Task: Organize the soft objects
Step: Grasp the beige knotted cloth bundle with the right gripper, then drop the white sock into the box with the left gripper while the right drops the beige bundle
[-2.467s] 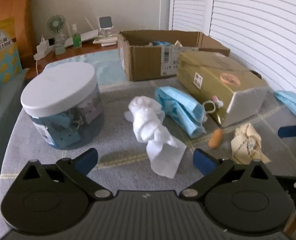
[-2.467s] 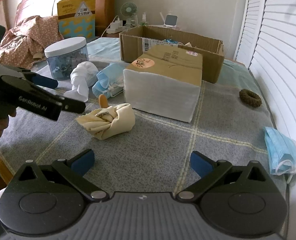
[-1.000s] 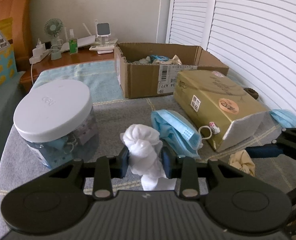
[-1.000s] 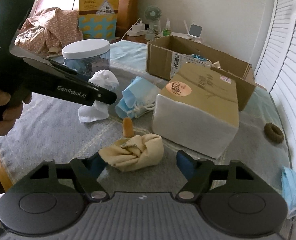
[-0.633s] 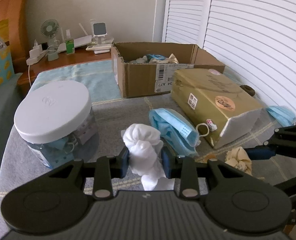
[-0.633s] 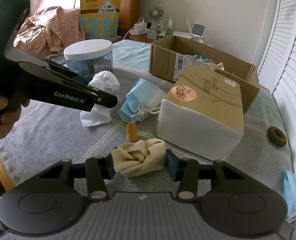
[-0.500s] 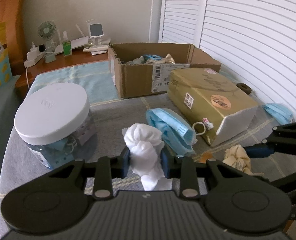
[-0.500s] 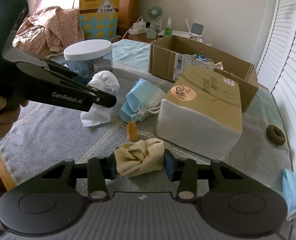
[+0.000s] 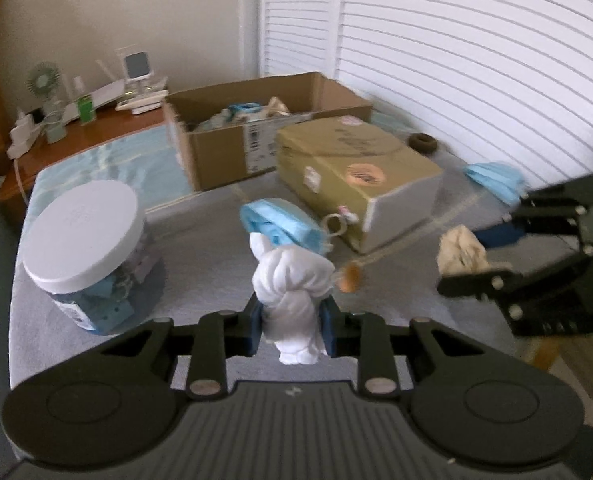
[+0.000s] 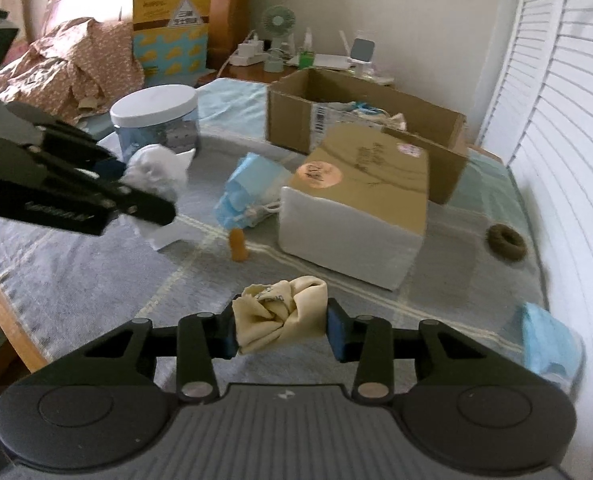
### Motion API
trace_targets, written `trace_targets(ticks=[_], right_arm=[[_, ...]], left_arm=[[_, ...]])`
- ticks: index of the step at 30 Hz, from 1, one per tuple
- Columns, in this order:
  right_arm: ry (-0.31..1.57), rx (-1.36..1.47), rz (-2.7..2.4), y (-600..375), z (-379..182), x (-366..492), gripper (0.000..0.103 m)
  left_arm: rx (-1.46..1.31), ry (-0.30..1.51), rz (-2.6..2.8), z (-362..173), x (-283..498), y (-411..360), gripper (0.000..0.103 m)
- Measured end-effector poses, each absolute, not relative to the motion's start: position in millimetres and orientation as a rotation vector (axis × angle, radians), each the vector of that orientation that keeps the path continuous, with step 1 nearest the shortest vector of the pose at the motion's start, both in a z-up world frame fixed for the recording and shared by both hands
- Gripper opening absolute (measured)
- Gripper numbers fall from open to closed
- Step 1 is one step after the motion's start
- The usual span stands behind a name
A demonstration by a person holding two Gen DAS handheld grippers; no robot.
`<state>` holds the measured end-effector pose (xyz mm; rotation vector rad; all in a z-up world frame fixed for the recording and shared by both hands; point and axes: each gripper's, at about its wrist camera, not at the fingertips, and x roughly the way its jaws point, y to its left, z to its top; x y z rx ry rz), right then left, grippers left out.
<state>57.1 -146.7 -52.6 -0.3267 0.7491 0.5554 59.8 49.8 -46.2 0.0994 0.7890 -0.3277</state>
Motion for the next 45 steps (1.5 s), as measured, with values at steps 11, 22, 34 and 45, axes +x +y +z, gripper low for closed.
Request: trace_targets(ticks=[11,22,34,45], right_arm=[[0.748,-0.336,0.446,-172,-31,68,0.046],[0.660,-0.259,0.414,-180,5,112,0.046],[0.645,-0.243,0.435,-162,18,190,0.046],[0.691,-0.209,0.449,-135,9,272,0.051]], left_arm=[[0.174,0.823,-0.509,-21,57,19,0.027],[0.199,0.758,-0.553,13,102,5,0.027],[0.214,0.715,-0.496,25,153,6,0.027],[0.183,0.728,-0.422,21,177,25,0.027]])
